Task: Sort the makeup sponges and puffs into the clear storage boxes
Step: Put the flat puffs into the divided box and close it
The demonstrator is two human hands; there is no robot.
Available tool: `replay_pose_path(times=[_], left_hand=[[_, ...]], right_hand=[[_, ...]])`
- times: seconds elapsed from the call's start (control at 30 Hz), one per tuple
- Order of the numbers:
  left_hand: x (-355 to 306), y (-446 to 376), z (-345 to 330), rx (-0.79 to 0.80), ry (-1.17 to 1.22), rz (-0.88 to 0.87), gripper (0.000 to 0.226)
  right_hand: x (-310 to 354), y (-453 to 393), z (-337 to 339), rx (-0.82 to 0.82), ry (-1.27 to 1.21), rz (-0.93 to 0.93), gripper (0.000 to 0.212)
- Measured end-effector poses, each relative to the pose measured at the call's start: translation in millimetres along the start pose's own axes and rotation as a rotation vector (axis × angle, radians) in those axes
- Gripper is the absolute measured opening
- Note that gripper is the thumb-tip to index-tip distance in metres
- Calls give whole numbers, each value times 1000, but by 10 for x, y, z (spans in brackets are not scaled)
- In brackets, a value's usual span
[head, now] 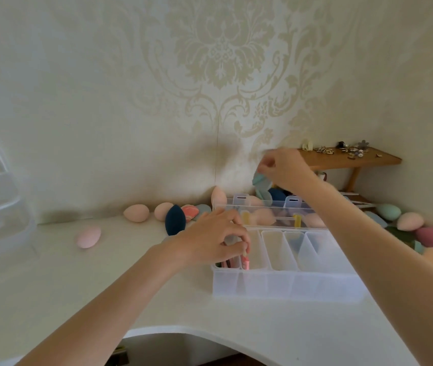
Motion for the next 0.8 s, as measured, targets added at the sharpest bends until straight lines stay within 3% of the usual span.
replay_pose_path(times=[0.03,0.1,0.2,0.27,0.4,0.47,0.57,0.7,0.8], left_hand=[[0,0,1,1,6,-2,19],[-4,-1,-3,-2,26,10,20],[-5,2,-3,-8,43,56,22],[-11,3,-2,-8,22,67,25],[3,0,-22,4,-11,71,24],[26,-2,-28,-5,6,93,30],[35,-7,-31,-25,14,92,21],[42,20,15,-64,129,147,12],[55,43,60,-48,204,153,18]], right_hand=[[72,36,157,2,-85,-13,20],[226,210,328,218,-169,-31,16],[417,610,298,624,-25,51,20],[469,805,229,741,15,95,19],[482,976,90,762,66,147,20],[509,1024,-2,687,109,215,21],[501,1085,-121,550,156,273,21],[469,1161,-230,529,140,250,31],[481,1140,-140,575,111,251,24]])
Point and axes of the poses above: each hand's wrist, its own y-axis away from the middle knuckle, its own z-axis out of the back of the hand, x = y × z, the point moved 5 cm from there along -y, towards the middle knuckle, and after that the axes turned 15 degrees about -x, right-handed, at the moved point
